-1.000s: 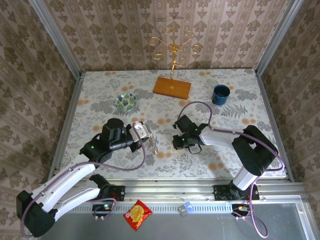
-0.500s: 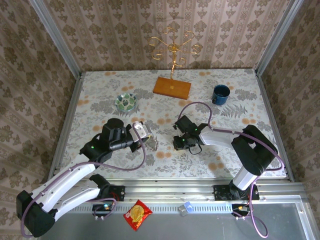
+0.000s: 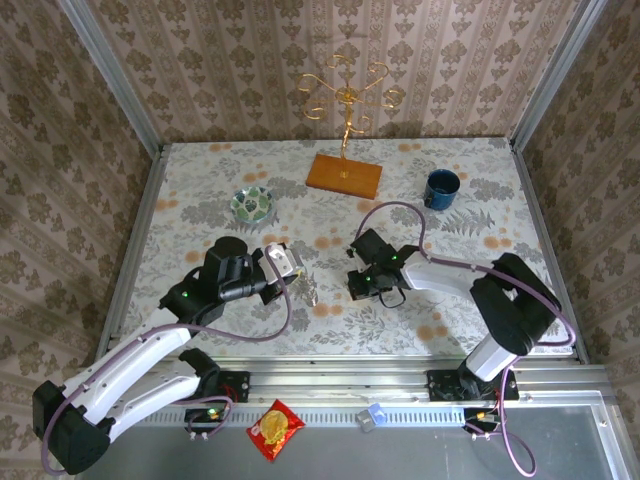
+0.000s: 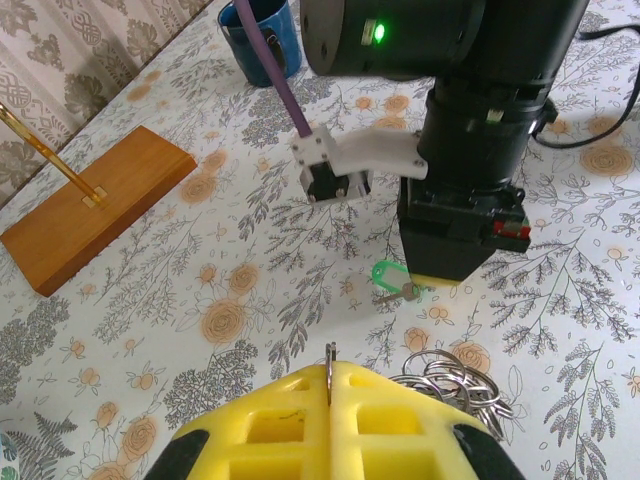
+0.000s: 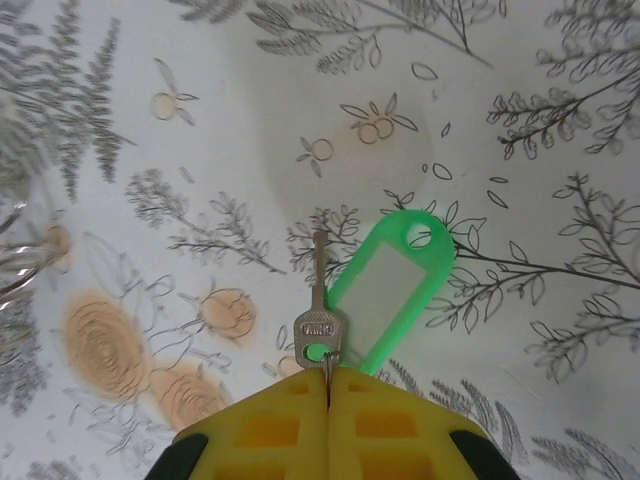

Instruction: Put the keys on the keyring

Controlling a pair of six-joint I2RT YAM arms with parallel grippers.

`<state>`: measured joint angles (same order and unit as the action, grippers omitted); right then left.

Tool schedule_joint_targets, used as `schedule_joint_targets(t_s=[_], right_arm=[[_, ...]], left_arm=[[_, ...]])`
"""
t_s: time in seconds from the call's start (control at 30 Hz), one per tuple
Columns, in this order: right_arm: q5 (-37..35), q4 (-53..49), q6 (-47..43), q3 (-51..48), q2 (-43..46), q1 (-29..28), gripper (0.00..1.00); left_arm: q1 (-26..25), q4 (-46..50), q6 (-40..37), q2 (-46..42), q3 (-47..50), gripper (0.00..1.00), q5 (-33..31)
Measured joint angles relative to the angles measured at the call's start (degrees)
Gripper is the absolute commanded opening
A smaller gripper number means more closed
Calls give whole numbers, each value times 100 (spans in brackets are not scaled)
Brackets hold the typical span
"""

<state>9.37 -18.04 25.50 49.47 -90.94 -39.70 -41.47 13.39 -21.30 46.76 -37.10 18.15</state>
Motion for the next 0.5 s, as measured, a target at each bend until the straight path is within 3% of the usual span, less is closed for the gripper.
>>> schedule_joint_targets(t_s=[0.33, 0.5], right_arm=[[-74, 57, -2371, -72, 2409, -278, 0], [240, 267, -3423, -210, 2920, -323, 0]], left_arm=[[-4, 26, -20, 0, 0, 0, 308], [-72, -50, 26, 79, -9, 0, 715]])
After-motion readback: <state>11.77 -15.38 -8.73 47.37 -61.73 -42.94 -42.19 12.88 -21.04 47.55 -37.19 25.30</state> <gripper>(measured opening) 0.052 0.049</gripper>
